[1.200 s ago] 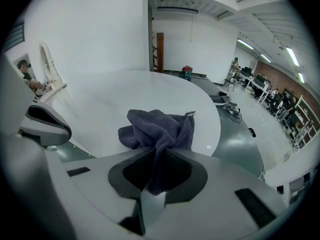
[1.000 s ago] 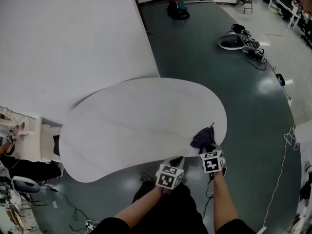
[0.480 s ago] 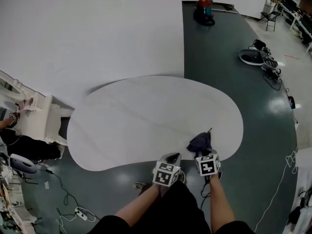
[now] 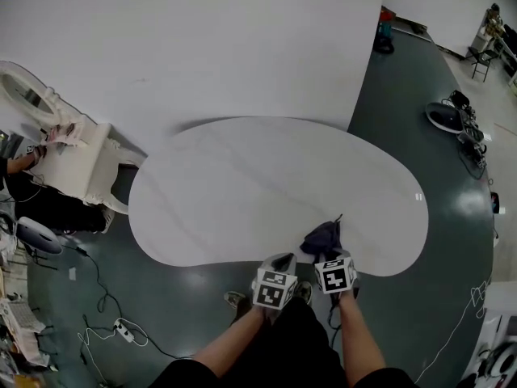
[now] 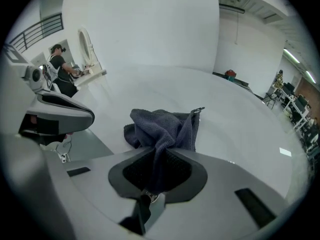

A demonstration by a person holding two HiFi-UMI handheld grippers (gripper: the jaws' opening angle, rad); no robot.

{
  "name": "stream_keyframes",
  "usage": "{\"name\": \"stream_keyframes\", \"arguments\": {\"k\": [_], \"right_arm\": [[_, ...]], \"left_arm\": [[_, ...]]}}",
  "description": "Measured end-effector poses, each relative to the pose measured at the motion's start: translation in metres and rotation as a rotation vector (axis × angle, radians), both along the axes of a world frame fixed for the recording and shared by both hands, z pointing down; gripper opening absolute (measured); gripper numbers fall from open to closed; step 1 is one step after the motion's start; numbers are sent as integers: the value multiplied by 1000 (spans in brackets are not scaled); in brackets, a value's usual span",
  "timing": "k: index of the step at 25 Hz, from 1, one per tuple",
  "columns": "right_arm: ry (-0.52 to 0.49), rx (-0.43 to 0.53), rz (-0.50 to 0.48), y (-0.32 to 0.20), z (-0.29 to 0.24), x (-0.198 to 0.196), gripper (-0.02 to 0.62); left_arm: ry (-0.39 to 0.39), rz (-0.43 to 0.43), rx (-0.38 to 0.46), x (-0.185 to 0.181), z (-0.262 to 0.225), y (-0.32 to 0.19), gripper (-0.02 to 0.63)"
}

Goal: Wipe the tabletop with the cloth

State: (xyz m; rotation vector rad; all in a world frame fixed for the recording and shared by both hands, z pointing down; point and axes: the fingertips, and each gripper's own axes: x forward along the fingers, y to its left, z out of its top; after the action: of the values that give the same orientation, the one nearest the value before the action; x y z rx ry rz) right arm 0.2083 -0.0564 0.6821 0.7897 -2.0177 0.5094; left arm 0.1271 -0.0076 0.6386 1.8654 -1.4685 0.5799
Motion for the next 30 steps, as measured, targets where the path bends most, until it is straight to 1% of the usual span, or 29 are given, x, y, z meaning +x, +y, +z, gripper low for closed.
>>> {"name": "stream_keyframes", "arguments": {"k": [5, 13, 18, 24, 30], "right_arm": [[-5, -21, -41, 8, -2, -47, 41], [2, -35, -139, 31, 0, -121, 41], [1, -33, -239, 54, 0, -182, 41], [-1, -18, -362, 83, 3, -252, 41], [6, -17, -426, 111, 1, -314, 41]], "left_arm": [[15, -99, -22, -48, 2, 19, 6], [-1, -246, -22, -126, 0, 54, 6], [-30, -337, -23, -181, -2, 76, 6], [-43, -433, -22, -238, -5, 108, 6], [-64, -521, -17, -302, -5, 138, 6]]}}
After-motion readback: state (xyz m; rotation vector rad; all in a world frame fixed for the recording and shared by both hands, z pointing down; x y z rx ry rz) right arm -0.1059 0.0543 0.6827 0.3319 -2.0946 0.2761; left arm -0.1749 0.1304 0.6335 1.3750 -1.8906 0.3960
